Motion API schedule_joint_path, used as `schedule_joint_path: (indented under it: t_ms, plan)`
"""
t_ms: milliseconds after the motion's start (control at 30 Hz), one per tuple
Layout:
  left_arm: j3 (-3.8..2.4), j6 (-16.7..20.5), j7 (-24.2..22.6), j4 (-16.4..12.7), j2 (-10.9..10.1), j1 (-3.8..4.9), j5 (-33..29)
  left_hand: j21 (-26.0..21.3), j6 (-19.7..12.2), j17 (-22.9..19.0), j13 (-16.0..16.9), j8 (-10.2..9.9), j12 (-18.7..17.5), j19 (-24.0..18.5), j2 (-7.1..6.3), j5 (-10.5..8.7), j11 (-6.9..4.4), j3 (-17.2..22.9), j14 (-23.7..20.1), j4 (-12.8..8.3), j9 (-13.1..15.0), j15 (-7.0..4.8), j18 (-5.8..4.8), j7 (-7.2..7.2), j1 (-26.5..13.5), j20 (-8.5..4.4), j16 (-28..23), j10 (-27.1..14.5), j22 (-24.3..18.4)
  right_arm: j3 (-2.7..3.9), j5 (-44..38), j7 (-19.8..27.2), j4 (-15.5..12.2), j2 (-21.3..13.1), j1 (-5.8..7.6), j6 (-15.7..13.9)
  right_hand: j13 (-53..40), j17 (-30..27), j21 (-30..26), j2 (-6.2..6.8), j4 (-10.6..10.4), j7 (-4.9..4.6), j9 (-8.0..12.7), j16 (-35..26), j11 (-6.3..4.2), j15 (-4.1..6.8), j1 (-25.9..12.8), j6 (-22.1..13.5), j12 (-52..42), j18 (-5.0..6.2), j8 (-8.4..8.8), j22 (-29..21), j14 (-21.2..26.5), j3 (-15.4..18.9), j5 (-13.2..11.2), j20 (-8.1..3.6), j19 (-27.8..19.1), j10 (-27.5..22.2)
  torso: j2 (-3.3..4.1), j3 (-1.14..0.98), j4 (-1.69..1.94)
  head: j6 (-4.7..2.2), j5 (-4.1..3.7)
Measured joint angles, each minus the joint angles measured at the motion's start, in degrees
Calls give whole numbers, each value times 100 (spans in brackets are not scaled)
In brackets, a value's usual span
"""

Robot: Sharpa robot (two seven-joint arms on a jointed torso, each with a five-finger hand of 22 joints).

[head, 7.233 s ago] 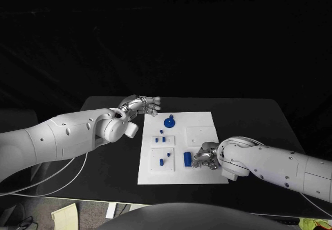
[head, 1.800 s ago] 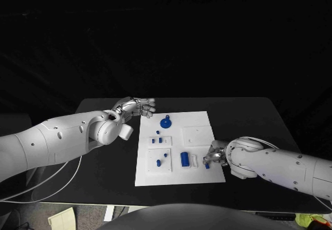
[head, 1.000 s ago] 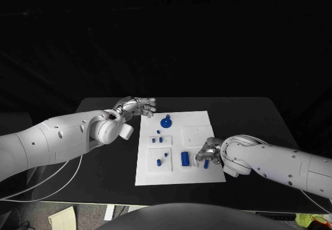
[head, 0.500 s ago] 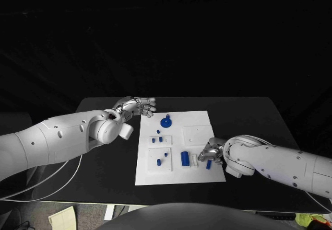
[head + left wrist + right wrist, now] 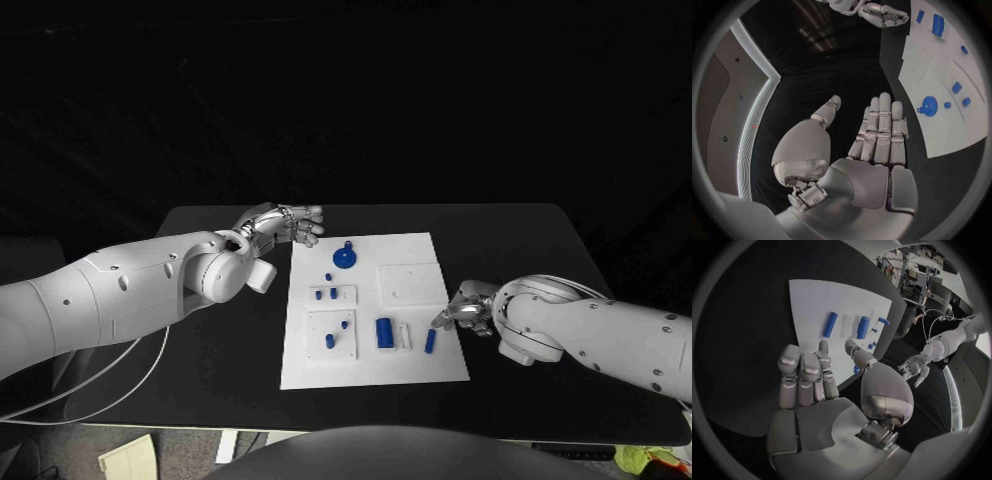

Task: Assemble the parts on the task board

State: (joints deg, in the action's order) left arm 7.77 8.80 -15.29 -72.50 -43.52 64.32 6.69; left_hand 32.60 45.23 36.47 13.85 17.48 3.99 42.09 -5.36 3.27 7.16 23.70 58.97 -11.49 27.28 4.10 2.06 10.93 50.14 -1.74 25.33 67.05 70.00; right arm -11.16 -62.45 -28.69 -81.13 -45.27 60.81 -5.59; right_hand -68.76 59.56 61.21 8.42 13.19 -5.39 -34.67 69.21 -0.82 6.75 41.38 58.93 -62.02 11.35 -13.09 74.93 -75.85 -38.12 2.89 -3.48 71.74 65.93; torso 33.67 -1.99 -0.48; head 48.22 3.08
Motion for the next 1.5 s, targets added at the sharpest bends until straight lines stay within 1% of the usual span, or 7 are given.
schedule_joint_path:
  t_ms: [333,867,900,1000,1033,1067,1500]
  plan:
    - [1,-12,4,0,16,0,0,0,0,6,-5,0,0,0,0,0,0,0,0,0,0,0,0,0,0,0,0,0,5,-91,-349,-132,298,290,-178,137,-15,8,0,-76,-37,3,-30,0,0,0,-248,3,0,9,-34,-1,0,185,0,-31,-32,0,6,-10,15,-8,-31]
    - [0,-25,13,0,14,0,0,0,0,16,-4,0,0,0,0,0,0,0,0,0,1,0,-1,0,0,0,-23,0,9,-93,-1128,-179,394,504,-257,258,-29,8,1,-242,263,45,-110,1,0,21,-242,47,1,9,-107,-1,21,324,0,-51,-52,1,4,-6,13,5,-37]
    - [0,-26,14,0,14,0,0,0,0,16,-4,0,0,0,0,0,0,0,0,0,1,0,-1,0,0,0,-23,0,9,-93,-1208,-181,402,530,-266,256,-29,7,1,-237,273,44,-255,1,0,21,-212,46,2,10,-107,-1,21,314,0,-51,-52,1,4,-6,13,5,-39]
    - [0,-30,17,0,17,0,0,0,0,16,-4,0,0,0,0,0,0,0,0,0,-4,0,0,0,0,0,-23,0,9,-95,-1517,-188,442,629,-329,237,-30,7,0,-199,312,36,-1436,1,0,21,-98,37,2,9,-97,-1,21,275,0,-51,-52,1,4,-6,13,5,-46]
    - [0,-32,18,0,17,0,0,0,0,16,-4,0,0,0,0,0,0,0,0,0,-4,0,-1,0,0,0,-23,0,9,-96,-1614,-190,447,655,-351,229,-30,7,0,-196,335,36,-1936,1,0,21,-15,37,2,10,-97,-1,21,252,0,-50,-52,1,4,-7,14,5,-47]
    - [0,-34,20,0,17,0,0,0,0,16,-4,0,0,0,0,0,0,0,0,0,-5,0,-1,0,0,0,-22,0,9,-98,-1751,-195,455,686,-381,218,-30,7,1,-186,344,36,-2136,1,0,21,49,37,2,9,-87,-1,21,243,0,-50,-52,1,4,-9,15,5,-48]
    - [1,-48,36,2,17,0,0,0,0,20,-4,0,0,0,0,0,0,0,0,0,-4,0,-1,0,0,0,-23,0,13,-100,-2742,-217,537,855,-476,174,-29,7,1,-61,349,54,-2417,1,10,11,422,64,20,8,-155,-2,10,125,5,-48,-52,11,4,-12,12,18,-45]
